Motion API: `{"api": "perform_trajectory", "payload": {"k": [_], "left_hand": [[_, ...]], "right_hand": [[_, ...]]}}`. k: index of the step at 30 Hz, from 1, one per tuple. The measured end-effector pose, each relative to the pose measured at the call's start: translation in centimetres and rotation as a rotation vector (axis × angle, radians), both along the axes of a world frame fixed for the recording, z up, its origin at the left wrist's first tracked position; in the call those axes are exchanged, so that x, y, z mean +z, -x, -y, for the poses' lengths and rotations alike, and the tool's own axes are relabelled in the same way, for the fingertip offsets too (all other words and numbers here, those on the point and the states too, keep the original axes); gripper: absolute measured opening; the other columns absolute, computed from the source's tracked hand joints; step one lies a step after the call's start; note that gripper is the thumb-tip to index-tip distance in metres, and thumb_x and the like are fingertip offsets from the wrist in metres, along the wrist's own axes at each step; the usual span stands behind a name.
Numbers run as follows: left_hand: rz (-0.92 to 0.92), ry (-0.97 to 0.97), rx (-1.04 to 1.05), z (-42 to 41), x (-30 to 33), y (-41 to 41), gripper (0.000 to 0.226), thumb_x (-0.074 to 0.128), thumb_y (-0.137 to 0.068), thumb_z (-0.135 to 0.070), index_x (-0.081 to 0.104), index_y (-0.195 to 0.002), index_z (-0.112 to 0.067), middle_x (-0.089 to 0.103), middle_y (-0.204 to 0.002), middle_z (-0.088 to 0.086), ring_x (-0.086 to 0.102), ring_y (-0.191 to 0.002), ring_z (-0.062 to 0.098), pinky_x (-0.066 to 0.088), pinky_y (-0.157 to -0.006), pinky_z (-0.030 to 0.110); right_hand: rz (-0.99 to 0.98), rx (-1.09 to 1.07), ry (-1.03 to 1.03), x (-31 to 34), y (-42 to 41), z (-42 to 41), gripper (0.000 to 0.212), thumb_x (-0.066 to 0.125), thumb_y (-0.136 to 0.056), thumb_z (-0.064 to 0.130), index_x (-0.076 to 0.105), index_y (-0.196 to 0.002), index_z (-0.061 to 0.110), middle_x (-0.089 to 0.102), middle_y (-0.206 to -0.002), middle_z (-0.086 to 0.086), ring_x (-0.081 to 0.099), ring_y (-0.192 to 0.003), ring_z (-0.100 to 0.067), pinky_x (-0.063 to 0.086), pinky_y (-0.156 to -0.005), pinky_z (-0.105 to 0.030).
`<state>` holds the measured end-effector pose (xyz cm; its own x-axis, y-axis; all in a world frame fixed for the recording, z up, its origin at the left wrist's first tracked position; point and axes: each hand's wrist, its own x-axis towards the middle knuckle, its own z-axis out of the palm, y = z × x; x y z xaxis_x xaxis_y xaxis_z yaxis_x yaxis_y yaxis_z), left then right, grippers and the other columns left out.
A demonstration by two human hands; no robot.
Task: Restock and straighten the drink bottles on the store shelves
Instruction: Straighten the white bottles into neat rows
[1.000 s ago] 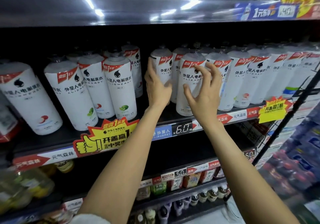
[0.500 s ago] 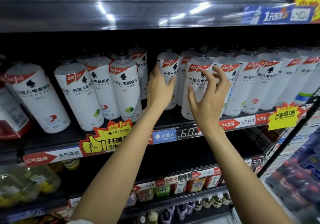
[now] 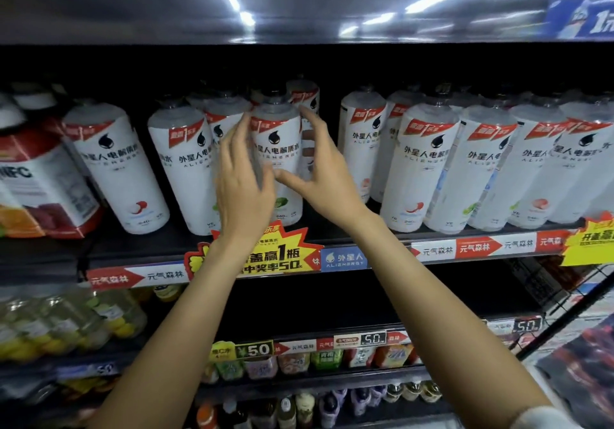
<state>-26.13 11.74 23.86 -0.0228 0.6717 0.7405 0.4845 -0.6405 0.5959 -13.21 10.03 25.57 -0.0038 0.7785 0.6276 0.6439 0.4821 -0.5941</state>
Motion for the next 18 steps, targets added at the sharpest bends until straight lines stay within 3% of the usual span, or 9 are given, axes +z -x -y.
{"api": "perform_trajectory", "payload": {"k": [2, 4, 9, 13, 16, 18], "left_hand": [[0.070, 0.072, -0.058, 0.0, -0.1, 0.1, 0.057, 0.049, -0.093, -0.025, 0.031, -0.147, -0.018, 0.035, -0.136, -0.012, 0.045, -0.127, 0.012, 0.047, -0.101, 0.041], [0.092, 0.090, -0.086, 0.2, 0.2, 0.2, 0.059, 0.049, -0.090, -0.033, 0.035, -0.146, -0.020, 0.037, -0.137, -0.011, 0.048, -0.126, 0.014, 0.049, -0.099, 0.042], [0.084, 0.155, -0.178, 1.3, 1.4, 0.0, 0.060, 0.064, -0.091, -0.023, 0.038, -0.144, -0.014, 0.047, -0.136, 0.004, 0.052, -0.113, 0.004, 0.052, -0.087, 0.016], [-0.018, 0.201, -0.224, 1.3, 1.7, -1.6, 0.071, 0.069, -0.085, -0.038, 0.038, -0.146, -0.018, 0.051, -0.137, 0.002, 0.057, -0.109, 0.007, 0.055, -0.087, 0.026], [-0.046, 0.220, -0.278, 0.8, 2.0, -3.2, 0.079, 0.070, -0.078, -0.050, 0.040, -0.143, -0.020, 0.050, -0.136, -0.001, 0.053, -0.119, 0.011, 0.052, -0.094, 0.037], [-0.026, 0.234, -0.313, 0.8, 2.0, -4.4, 0.076, 0.071, -0.078, -0.049, 0.041, -0.142, -0.020, 0.049, -0.137, -0.003, 0.052, -0.120, 0.012, 0.049, -0.098, 0.040]], "right_hand": [[-0.033, -0.016, 0.004, -0.3, 0.7, -0.6, 0.093, 0.074, -0.078, 0.039, 0.016, -0.149, 0.018, 0.043, -0.141, -0.010, 0.051, -0.121, -0.025, 0.051, -0.087, -0.048], [-0.019, -0.074, -0.031, -0.5, 1.0, -0.7, 0.092, 0.073, -0.079, 0.038, 0.016, -0.149, 0.019, 0.044, -0.139, -0.009, 0.053, -0.118, -0.027, 0.053, -0.079, -0.049], [-0.027, -0.132, -0.080, -0.7, -0.1, 0.8, 0.089, 0.073, -0.080, 0.035, 0.016, -0.147, 0.021, 0.049, -0.140, -0.003, 0.055, -0.120, -0.022, 0.054, -0.079, -0.046], [-0.043, -0.201, -0.084, -0.9, -2.0, 2.8, 0.089, 0.074, -0.080, 0.036, 0.017, -0.145, 0.018, 0.052, -0.138, -0.002, 0.057, -0.118, -0.019, 0.055, -0.081, -0.046], [-0.037, -0.245, -0.065, -0.9, -3.5, 4.0, 0.087, 0.076, -0.078, 0.035, 0.022, -0.142, 0.010, 0.053, -0.137, -0.007, 0.056, -0.120, -0.020, 0.054, -0.086, -0.045], [0.008, -0.296, -0.065, -0.8, -4.4, 4.7, 0.087, 0.077, -0.077, 0.038, 0.026, -0.142, 0.009, 0.054, -0.134, -0.009, 0.056, -0.117, -0.024, 0.052, -0.086, -0.042]]}}
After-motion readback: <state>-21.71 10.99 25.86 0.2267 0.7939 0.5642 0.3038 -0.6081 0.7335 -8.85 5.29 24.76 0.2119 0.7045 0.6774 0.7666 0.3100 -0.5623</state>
